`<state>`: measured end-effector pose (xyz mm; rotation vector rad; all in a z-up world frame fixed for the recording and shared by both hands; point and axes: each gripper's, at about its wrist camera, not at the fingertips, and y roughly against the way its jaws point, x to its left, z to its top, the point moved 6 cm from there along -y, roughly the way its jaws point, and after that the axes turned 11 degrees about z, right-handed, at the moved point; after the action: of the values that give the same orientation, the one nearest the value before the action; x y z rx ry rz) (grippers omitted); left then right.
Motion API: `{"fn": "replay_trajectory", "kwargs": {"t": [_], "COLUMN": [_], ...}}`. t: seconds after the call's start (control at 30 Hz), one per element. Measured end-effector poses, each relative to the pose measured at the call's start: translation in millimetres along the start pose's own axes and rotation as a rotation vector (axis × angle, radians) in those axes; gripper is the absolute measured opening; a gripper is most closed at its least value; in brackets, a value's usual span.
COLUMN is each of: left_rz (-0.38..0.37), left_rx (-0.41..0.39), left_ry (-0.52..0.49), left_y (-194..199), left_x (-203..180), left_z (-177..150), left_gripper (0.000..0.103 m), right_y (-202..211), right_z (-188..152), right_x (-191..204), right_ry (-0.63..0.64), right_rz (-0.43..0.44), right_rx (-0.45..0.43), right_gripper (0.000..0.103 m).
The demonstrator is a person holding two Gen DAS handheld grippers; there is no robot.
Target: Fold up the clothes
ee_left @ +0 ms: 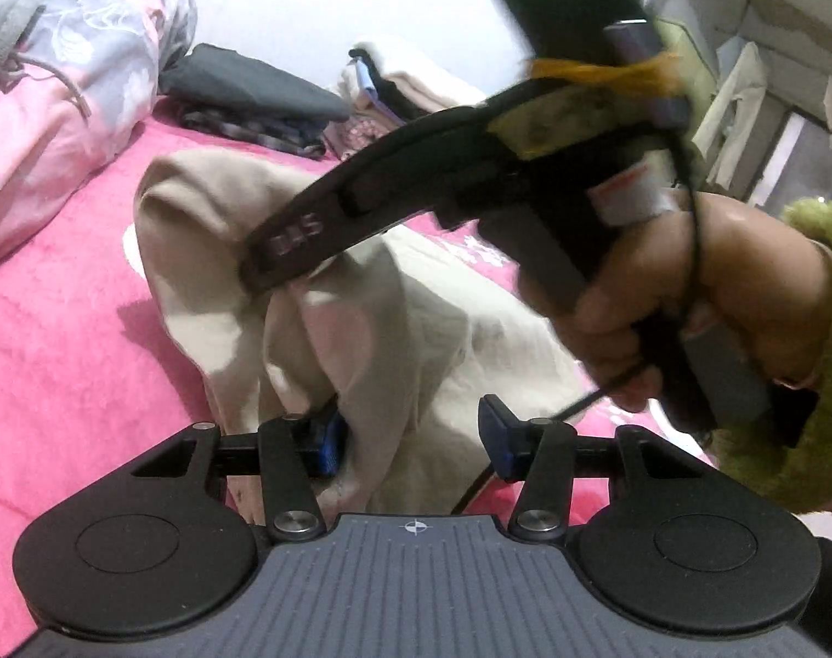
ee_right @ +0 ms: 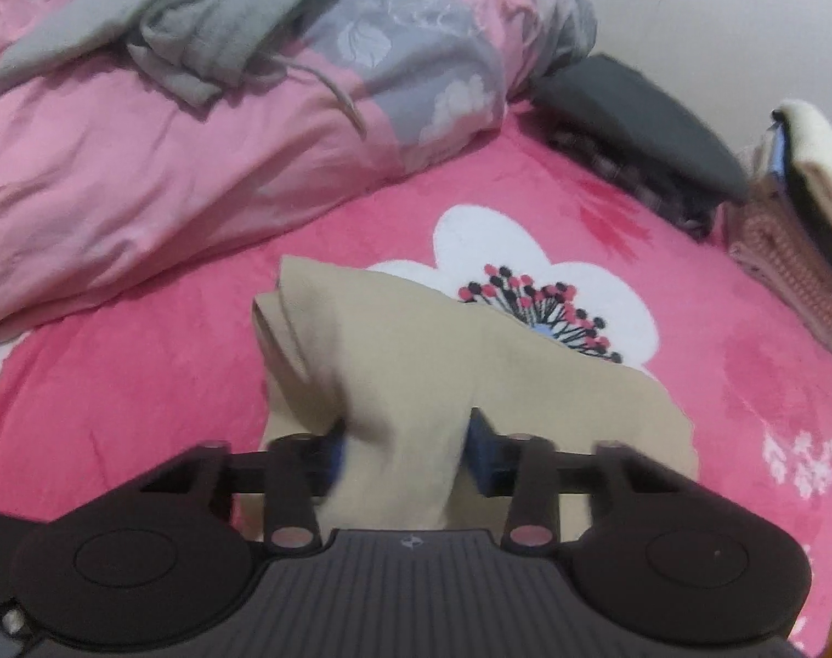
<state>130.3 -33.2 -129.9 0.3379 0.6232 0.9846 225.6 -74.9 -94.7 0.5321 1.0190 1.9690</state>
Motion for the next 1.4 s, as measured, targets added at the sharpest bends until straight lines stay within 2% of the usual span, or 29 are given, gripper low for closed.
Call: {"fn": "replay_trajectory", "kwargs": {"t": [0.07, 0.23, 0.5, 0.63, 0.8, 1.0, 1.1, 1.23, 1.33, 1.4], "left_rz": [-0.008, -0.027, -0.065, -0.039, 0.003, 0.071, 0.102, 0.125, 0.140, 0.155], "left_rx": [-0.002, -0.006, 0.009, 0.014, 0.014, -0.009, -0.014, 0.047, 0.120, 0.169], "left_ry": [-0.006, -0.023, 0.003, 0.009, 0.114, 0.285, 0.297, 0.190, 0.096, 0.042], "left_y": [2.7, 14.4, 47.7, 67.2, 87.4, 95.9, 90.7, 68.1, 47.2, 32.5], "left_x": [-2.4, -10.1, -10.9, -4.4, 24.4, 60.4, 61.0, 38.2, 21.0, 11.6], "left_z": [-1.5, -3.8, -6.3, -9.7, -7.2, 7.1, 18.9, 24.4, 17.4, 9.5], "left_gripper": [0.049, 0.050, 0.051, 0.053, 0.053, 0.055, 0.056, 0.061, 0.065, 0.065], "right_y": [13.0, 49.4, 102.7, 129.1, 158.0, 172.0, 162.3, 140.9, 125.2, 125.2], "right_z": [-3.2, -19.1, -71.9, -92.4, -113.4, -142.0, -156.5, -166.0, -168.5, -169.2], "right_x": [3.4, -5.1, -25.8, -18.2, -8.5, 36.8, 62.5, 88.5, 98.5, 98.5], "right_ry": [0.002, -0.090, -0.294, -0.337, -0.417, -0.399, -0.407, -0.350, -0.321, -0.323], "right_rz": [-0.019, -0.050, -0.031, -0.028, 0.036, 0.130, 0.183, 0.162, 0.136, 0.129], "right_rx": [-0.028, -0.100, -0.162, -0.206, -0.252, -0.195, -0.141, -0.054, 0.027, 0.044], "right_gripper": [0.024, 0.014, 0.012, 0.012, 0.012, 0.012, 0.012, 0.013, 0.018, 0.021]}}
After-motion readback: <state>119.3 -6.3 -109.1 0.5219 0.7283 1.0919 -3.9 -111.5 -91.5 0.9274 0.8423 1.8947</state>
